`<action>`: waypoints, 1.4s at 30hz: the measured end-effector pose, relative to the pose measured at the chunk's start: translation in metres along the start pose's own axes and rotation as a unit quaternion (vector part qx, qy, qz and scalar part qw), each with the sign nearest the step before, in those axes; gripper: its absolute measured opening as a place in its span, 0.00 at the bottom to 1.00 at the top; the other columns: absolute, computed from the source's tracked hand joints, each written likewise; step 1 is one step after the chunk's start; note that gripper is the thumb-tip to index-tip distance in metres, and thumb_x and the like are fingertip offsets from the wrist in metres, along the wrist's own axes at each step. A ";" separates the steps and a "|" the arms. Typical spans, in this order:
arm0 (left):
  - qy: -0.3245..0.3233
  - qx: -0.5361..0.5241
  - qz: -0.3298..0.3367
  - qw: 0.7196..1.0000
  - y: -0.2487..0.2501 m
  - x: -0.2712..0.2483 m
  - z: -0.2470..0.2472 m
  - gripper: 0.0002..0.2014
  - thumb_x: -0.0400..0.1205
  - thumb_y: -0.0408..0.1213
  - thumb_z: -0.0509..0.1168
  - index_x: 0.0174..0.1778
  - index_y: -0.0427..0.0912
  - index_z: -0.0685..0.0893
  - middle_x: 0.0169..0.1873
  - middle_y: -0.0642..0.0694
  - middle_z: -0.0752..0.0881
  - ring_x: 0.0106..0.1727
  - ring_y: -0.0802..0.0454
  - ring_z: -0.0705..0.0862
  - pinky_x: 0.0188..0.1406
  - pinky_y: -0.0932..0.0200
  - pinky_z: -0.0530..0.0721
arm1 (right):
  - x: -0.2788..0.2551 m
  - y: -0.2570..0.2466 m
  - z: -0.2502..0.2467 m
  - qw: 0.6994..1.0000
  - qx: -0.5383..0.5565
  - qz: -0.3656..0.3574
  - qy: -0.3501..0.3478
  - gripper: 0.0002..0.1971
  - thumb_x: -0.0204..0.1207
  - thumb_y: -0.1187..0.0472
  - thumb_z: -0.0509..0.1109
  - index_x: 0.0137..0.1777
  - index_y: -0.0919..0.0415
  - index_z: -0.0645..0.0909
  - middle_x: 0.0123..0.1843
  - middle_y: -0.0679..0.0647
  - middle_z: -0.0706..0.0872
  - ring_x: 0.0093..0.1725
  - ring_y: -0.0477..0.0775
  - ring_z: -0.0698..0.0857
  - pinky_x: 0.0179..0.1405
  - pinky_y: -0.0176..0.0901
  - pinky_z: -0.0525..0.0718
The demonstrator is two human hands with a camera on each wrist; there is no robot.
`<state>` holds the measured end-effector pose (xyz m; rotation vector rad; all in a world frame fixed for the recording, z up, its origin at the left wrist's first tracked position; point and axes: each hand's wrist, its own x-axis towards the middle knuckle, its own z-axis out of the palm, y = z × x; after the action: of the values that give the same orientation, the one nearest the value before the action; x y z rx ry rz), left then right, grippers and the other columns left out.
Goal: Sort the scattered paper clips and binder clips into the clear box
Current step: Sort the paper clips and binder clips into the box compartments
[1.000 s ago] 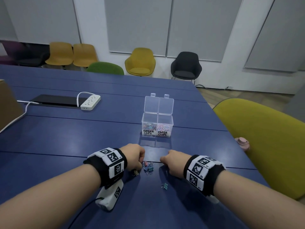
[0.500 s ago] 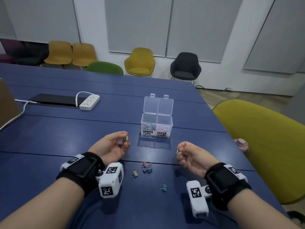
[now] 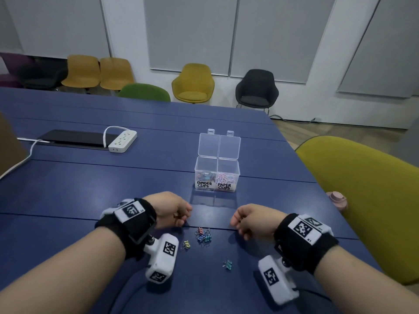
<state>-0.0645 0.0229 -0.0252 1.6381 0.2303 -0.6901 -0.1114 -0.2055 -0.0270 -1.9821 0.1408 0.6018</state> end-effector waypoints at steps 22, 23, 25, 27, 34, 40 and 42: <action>0.184 0.233 0.264 0.918 0.093 0.049 -0.005 0.05 0.80 0.30 0.63 0.46 0.43 0.83 0.44 0.44 0.85 0.42 0.45 0.80 0.47 0.53 0.82 | 0.081 -0.136 -0.024 0.957 -0.184 -0.127 0.183 0.09 0.81 0.68 0.62 0.60 0.62 0.74 0.47 0.60 0.84 0.34 0.54 0.86 0.29 0.41 0.86; 0.188 0.231 0.262 0.918 0.087 0.046 -0.009 0.06 0.79 0.29 0.64 0.40 0.45 0.81 0.39 0.47 0.83 0.39 0.46 0.79 0.42 0.53 0.83 | 0.081 -0.135 -0.024 0.954 -0.191 -0.130 0.191 0.11 0.81 0.69 0.61 0.61 0.62 0.74 0.49 0.62 0.85 0.38 0.59 0.88 0.35 0.46 0.88; 0.159 0.239 0.249 0.925 0.074 0.038 -0.015 0.09 0.78 0.27 0.66 0.36 0.45 0.79 0.33 0.48 0.79 0.32 0.48 0.77 0.30 0.57 0.82 | 0.077 -0.131 -0.024 0.937 -0.210 -0.162 0.228 0.11 0.79 0.70 0.57 0.56 0.61 0.78 0.51 0.62 0.87 0.45 0.63 0.90 0.42 0.50 0.89; 0.068 0.282 0.236 0.927 0.058 0.023 -0.018 0.06 0.76 0.29 0.70 0.39 0.43 0.81 0.35 0.46 0.80 0.30 0.51 0.77 0.25 0.61 0.83 | 0.071 -0.125 -0.019 0.919 -0.225 -0.218 0.241 0.14 0.76 0.72 0.57 0.50 0.60 0.82 0.50 0.60 0.88 0.46 0.60 0.88 0.48 0.51 0.87; -0.164 0.529 0.234 0.799 0.007 -0.004 0.002 0.32 0.68 0.40 0.78 0.69 0.56 0.77 0.65 0.54 0.77 0.66 0.55 0.77 0.70 0.56 0.77 | 0.073 -0.089 0.025 0.823 -0.541 -0.174 0.006 0.18 0.75 0.68 0.63 0.64 0.59 0.81 0.65 0.59 0.83 0.64 0.63 0.81 0.60 0.50 0.80; -0.147 0.609 0.292 0.723 -0.006 -0.018 0.012 0.32 0.70 0.37 0.75 0.71 0.54 0.77 0.65 0.49 0.75 0.66 0.51 0.74 0.69 0.61 0.72 | 0.060 -0.069 0.034 0.781 -0.599 -0.168 -0.044 0.13 0.71 0.69 0.68 0.54 0.61 0.86 0.59 0.60 0.87 0.59 0.63 0.84 0.62 0.53 0.82; -0.121 0.598 0.299 0.734 -0.010 -0.022 0.009 0.27 0.72 0.34 0.71 0.68 0.51 0.79 0.62 0.48 0.77 0.60 0.52 0.77 0.61 0.67 0.73 | 0.042 -0.057 0.034 0.788 -0.590 -0.168 -0.054 0.10 0.71 0.68 0.69 0.51 0.59 0.84 0.61 0.60 0.85 0.60 0.62 0.84 0.62 0.51 0.81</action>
<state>-0.0898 0.0211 -0.0217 2.5822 -1.1458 -0.5221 -0.0667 -0.1425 -0.0126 -3.0431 -0.8602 0.6135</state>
